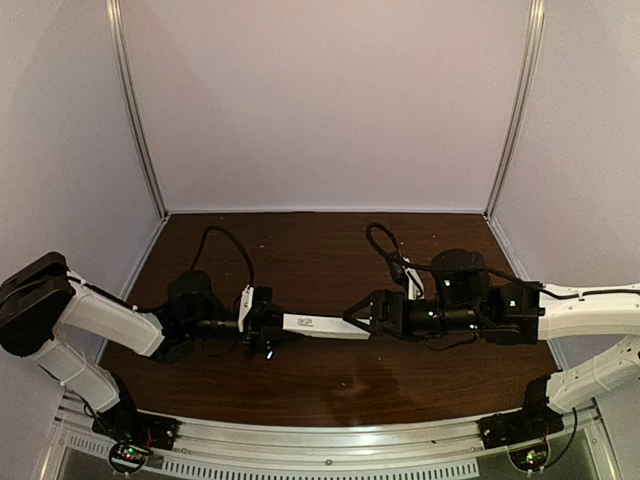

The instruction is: Unload the batteries from the remote control

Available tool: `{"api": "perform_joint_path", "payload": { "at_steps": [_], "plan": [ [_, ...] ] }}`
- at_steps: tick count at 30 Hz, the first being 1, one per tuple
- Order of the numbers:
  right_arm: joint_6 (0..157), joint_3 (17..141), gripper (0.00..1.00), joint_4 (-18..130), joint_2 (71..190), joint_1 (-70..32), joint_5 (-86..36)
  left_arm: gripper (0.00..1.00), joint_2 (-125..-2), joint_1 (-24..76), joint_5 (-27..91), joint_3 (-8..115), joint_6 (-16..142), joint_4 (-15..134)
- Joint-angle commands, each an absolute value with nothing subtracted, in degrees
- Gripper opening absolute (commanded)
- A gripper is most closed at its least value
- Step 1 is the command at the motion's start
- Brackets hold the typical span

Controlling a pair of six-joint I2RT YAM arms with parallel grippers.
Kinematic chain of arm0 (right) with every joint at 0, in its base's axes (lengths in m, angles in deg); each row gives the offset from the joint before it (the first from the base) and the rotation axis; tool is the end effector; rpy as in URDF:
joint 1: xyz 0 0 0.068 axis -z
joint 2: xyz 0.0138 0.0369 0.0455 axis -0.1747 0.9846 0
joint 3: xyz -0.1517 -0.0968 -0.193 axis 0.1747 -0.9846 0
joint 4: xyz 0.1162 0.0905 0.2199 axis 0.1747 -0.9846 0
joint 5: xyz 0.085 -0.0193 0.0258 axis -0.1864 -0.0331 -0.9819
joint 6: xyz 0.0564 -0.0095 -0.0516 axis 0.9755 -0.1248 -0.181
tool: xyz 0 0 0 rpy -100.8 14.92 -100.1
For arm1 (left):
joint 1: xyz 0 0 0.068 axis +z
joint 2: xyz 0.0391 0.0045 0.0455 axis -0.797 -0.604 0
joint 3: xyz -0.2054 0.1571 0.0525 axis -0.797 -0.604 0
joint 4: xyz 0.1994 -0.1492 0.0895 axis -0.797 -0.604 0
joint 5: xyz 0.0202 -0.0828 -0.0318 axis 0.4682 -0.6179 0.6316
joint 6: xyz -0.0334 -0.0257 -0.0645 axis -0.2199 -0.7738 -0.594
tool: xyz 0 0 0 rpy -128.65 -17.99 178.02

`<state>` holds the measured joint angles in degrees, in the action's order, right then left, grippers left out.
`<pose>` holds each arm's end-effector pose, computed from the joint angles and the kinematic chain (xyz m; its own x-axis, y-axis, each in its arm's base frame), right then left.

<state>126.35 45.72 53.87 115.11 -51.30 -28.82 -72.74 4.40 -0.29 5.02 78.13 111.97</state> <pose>0.1278 0.2621 0.2400 -0.8964 0.0270 -0.4425 -0.3720 0.4973 0.7838 0.1626 -0.2474 0.1654 -0.0095 0.0871 -0.9961 0.9998 0.0197 -0.0078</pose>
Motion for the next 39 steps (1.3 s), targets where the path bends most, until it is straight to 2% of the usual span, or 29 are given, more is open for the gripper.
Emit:
{"api": "perform_joint_path", "payload": {
  "at_steps": [1,18,33,39],
  "plan": [
    [126.53,49.07,1.0,50.4,118.22,-50.14,-33.1,0.0,-75.02,4.16,-0.78,5.65,77.65,122.07],
    [125.44,53.89,0.96,47.6,123.35,-45.71,-40.39,0.0,-78.5,4.2,-1.11,5.63,75.84,128.02],
    [125.67,57.8,0.85,46.39,128.16,-44.85,-43.43,0.0,-82.02,4.24,-0.27,7.99,77.0,128.0],
    [125.51,57.13,0.76,47.07,128.65,-44.8,-43.71,0.0,-81.97,4.33,-0.58,8.17,77.22,127.54]
  ]
}}
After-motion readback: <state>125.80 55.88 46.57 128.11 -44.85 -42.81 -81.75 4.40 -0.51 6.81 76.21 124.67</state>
